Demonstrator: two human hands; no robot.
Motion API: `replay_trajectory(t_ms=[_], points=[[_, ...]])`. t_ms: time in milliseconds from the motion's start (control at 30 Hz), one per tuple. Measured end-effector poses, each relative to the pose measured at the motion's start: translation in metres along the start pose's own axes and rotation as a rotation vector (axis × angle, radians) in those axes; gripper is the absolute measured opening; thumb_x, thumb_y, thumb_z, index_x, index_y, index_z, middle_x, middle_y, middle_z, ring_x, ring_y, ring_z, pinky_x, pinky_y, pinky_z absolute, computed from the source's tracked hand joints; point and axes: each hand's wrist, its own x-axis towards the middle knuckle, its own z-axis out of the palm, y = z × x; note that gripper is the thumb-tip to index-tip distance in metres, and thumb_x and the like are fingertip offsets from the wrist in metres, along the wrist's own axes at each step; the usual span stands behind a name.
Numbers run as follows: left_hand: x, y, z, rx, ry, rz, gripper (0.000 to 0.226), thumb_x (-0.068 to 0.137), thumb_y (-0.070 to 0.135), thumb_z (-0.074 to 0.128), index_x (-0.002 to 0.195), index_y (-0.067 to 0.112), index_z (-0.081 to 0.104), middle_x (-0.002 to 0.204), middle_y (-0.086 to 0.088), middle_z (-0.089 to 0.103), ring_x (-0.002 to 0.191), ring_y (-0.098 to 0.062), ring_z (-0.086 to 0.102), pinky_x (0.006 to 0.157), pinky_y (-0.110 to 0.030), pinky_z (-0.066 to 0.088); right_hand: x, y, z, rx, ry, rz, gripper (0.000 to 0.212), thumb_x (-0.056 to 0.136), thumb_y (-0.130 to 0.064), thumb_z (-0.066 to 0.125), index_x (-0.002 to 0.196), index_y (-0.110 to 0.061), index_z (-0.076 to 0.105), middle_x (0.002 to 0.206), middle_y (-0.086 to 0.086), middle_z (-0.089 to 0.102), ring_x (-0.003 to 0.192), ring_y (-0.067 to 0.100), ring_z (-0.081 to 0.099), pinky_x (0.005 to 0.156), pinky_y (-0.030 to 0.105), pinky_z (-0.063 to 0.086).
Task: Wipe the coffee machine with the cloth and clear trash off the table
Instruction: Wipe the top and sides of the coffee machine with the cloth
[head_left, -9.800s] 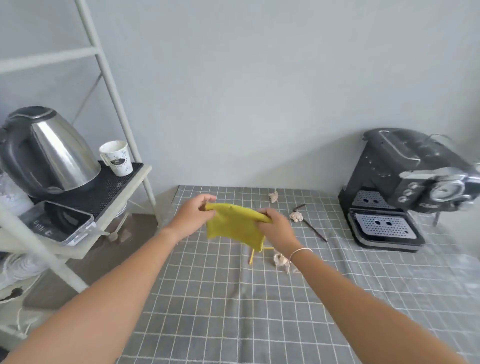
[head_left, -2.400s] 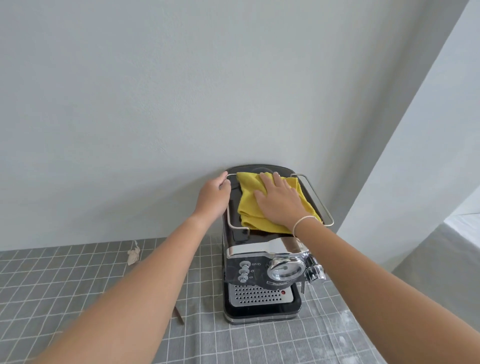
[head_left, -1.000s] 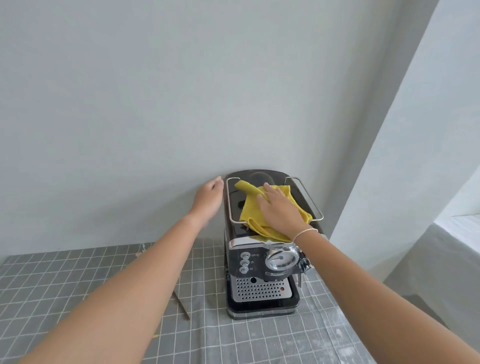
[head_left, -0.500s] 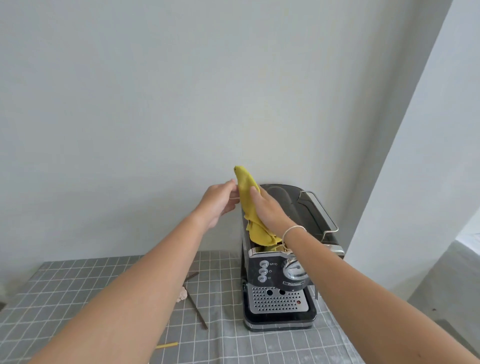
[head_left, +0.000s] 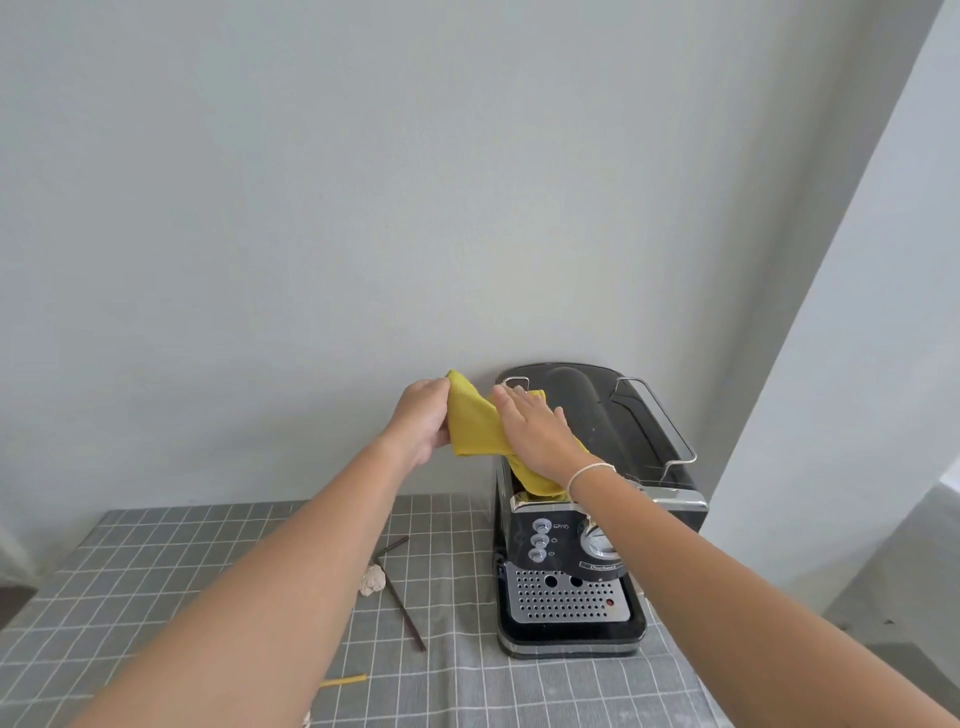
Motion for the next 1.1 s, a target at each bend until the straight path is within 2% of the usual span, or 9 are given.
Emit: replay_trajectory(t_ms=[300, 433, 567, 667, 733, 800, 867, 1000, 1100], points=[[0.014, -0.016, -0.008, 0.114, 0.161, -0.033, 0.030, 0.088, 0.016, 0.041, 0.104, 0.002, 0.062, 0.107, -0.016, 0.065, 0.091, -0.028, 0.061, 0.074, -0.035, 0.049, 0.001, 0.004, -0.019, -0.071, -0.112, 0.033, 0.049, 0.100, -0.031, 0.013, 0.144, -0.018, 0.029, 0.155, 0.005, 0.027, 0.146, 0.025, 0.013, 0.117, 0.049, -0.002], [0.018, -0.006, -0.018, 0.220, 0.150, 0.027, 0.017, 0.088, 0.015, 0.041, 0.076, 0.013, 0.053, 0.085, -0.010, 0.055, 0.077, -0.022, 0.050, 0.066, -0.031, 0.044, 0.001, 0.011, -0.017, -0.218, -0.133, 0.013, 0.046, 0.099, -0.024, 0.016, 0.144, -0.017, 0.026, 0.154, 0.005, 0.030, 0.143, 0.029, 0.017, 0.116, 0.053, 0.000], [0.010, -0.021, -0.027, 0.429, 0.063, -0.098, 0.018, 0.091, 0.015, 0.039, 0.087, 0.010, 0.055, 0.084, -0.012, 0.056, 0.073, -0.029, 0.055, 0.063, -0.037, 0.053, 0.004, 0.014, -0.015, -0.232, -0.135, 0.009, 0.048, 0.099, -0.027, 0.016, 0.147, -0.020, 0.019, 0.156, 0.003, 0.025, 0.145, 0.030, 0.012, 0.116, 0.052, -0.001], [0.002, -0.028, -0.019, 0.654, 0.166, 0.120, 0.032, 0.089, 0.008, 0.030, 0.062, 0.010, 0.047, 0.065, -0.013, 0.047, 0.072, -0.032, 0.045, 0.063, -0.030, 0.037, 0.006, 0.018, -0.017, -0.248, -0.098, -0.007, 0.049, 0.099, -0.027, 0.018, 0.147, -0.023, 0.020, 0.156, 0.002, 0.025, 0.145, 0.030, 0.012, 0.117, 0.052, 0.000], [-0.011, -0.024, -0.001, 0.565, 0.172, 0.233, 0.035, 0.090, 0.007, 0.029, 0.059, 0.020, 0.039, 0.064, -0.002, 0.042, 0.076, -0.024, 0.039, 0.060, -0.030, 0.032, 0.007, 0.024, -0.019, -0.294, -0.042, -0.011, 0.049, 0.098, -0.026, 0.019, 0.147, -0.022, 0.021, 0.156, 0.003, 0.025, 0.145, 0.031, 0.014, 0.117, 0.052, 0.002], [-0.020, -0.024, 0.022, 0.371, 0.082, 0.216, 0.033, 0.095, 0.017, 0.029, 0.077, 0.025, 0.055, 0.083, 0.001, 0.056, 0.091, -0.021, 0.048, 0.072, -0.027, 0.042, 0.007, 0.031, -0.023, -0.342, 0.002, 0.010, 0.049, 0.098, -0.027, 0.021, 0.147, -0.022, 0.022, 0.157, 0.004, 0.024, 0.145, 0.030, 0.014, 0.117, 0.052, 0.004], [-0.023, -0.032, 0.042, 0.198, -0.050, 0.091, 0.042, 0.095, 0.035, 0.027, 0.115, 0.016, 0.058, 0.122, -0.008, 0.059, 0.117, -0.025, 0.051, 0.104, -0.040, 0.041, 0.007, 0.038, -0.026, -0.387, 0.014, 0.042, 0.049, 0.098, -0.029, 0.022, 0.147, -0.022, 0.022, 0.157, 0.004, 0.022, 0.146, 0.029, 0.013, 0.117, 0.052, 0.004], [-0.019, -0.042, 0.062, 0.080, -0.163, -0.070, 0.065, 0.086, 0.056, 0.026, 0.140, 0.021, 0.037, 0.143, -0.008, 0.046, 0.131, -0.027, 0.044, 0.112, -0.046, 0.033, 0.007, 0.050, -0.031, -0.416, 0.038, 0.097, 0.050, 0.097, -0.034, 0.024, 0.147, -0.025, 0.021, 0.159, 0.000, 0.013, 0.147, 0.028, 0.008, 0.117, 0.052, 0.002], [-0.004, -0.045, 0.066, -0.031, -0.187, -0.159, 0.064, 0.090, 0.057, 0.029, 0.141, 0.019, 0.036, 0.143, -0.009, 0.047, 0.130, -0.027, 0.046, 0.112, -0.045, 0.034, 0.007, 0.055, -0.030, -0.368, 0.064, 0.114, 0.052, 0.097, -0.038, 0.025, 0.147, -0.025, 0.021, 0.160, 0.000, 0.011, 0.146, 0.030, 0.008, 0.117, 0.052, 0.007]])
